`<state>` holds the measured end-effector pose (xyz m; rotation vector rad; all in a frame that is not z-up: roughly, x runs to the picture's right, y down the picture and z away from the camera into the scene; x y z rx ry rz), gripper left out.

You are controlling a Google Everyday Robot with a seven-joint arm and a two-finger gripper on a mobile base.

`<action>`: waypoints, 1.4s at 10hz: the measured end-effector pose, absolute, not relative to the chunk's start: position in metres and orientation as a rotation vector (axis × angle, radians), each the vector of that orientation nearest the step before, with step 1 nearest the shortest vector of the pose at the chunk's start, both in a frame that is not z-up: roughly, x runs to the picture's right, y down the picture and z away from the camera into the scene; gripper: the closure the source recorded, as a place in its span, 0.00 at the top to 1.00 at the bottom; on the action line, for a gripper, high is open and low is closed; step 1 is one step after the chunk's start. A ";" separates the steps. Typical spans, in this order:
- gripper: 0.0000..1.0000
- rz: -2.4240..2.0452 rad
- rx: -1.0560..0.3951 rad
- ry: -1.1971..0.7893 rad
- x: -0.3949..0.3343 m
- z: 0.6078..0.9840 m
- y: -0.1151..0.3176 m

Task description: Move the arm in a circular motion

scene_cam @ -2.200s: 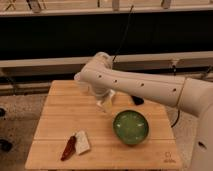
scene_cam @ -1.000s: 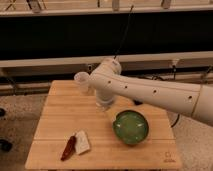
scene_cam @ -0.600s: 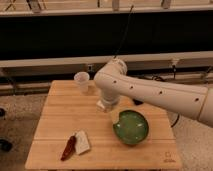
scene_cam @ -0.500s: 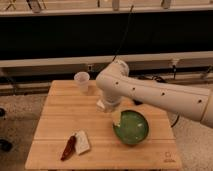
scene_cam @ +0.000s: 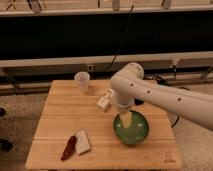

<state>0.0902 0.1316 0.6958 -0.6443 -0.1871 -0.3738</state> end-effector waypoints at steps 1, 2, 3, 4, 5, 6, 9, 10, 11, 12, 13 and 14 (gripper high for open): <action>0.80 -0.364 -0.653 -0.182 0.099 0.695 0.134; 0.80 -0.348 -0.651 -0.184 0.105 0.698 0.129; 0.80 -0.340 -0.653 -0.182 0.112 0.704 0.124; 0.80 -0.331 -0.657 -0.177 0.121 0.708 0.119; 0.80 -0.321 -0.660 -0.171 0.137 0.711 0.116; 0.80 -0.312 -0.660 -0.167 0.148 0.712 0.114; 0.80 -0.313 -0.652 -0.164 0.149 0.726 0.095; 0.80 -0.316 -0.649 -0.163 0.146 0.731 0.088; 0.80 -0.321 -0.645 -0.156 0.146 0.735 0.080; 0.80 -0.324 -0.642 -0.150 0.145 0.739 0.074; 0.80 -0.331 -0.638 -0.151 0.136 0.744 0.066; 0.80 -0.340 -0.633 -0.152 0.130 0.747 0.062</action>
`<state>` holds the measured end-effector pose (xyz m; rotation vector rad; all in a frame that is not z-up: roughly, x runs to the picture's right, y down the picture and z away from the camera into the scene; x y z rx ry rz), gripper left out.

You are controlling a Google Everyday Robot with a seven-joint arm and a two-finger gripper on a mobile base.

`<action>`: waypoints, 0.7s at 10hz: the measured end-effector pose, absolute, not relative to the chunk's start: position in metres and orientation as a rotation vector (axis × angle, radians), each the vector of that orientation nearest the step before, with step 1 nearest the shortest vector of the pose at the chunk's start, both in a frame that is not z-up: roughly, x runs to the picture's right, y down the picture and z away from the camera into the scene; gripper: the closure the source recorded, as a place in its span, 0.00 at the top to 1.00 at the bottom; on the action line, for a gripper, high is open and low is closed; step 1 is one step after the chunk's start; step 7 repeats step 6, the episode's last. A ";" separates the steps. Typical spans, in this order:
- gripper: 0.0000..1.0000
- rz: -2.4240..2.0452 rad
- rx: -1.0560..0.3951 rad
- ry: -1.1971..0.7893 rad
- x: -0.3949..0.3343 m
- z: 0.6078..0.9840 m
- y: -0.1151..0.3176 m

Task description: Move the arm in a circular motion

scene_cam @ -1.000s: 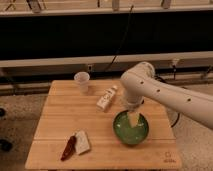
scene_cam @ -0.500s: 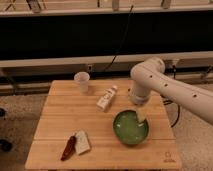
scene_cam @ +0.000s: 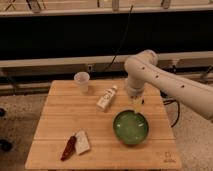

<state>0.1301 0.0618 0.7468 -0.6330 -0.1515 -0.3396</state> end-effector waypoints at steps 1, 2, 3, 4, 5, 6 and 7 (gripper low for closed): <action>0.80 -0.357 -0.628 -0.156 0.123 0.750 0.057; 0.80 -0.370 -0.627 -0.159 0.120 0.752 0.053; 0.80 -0.381 -0.624 -0.163 0.117 0.754 0.050; 0.80 -0.391 -0.624 -0.166 0.113 0.755 0.049; 0.80 -0.405 -0.625 -0.171 0.103 0.751 0.052; 0.80 -0.416 -0.618 -0.181 0.090 0.749 0.054; 0.80 -0.416 -0.618 -0.181 0.090 0.749 0.054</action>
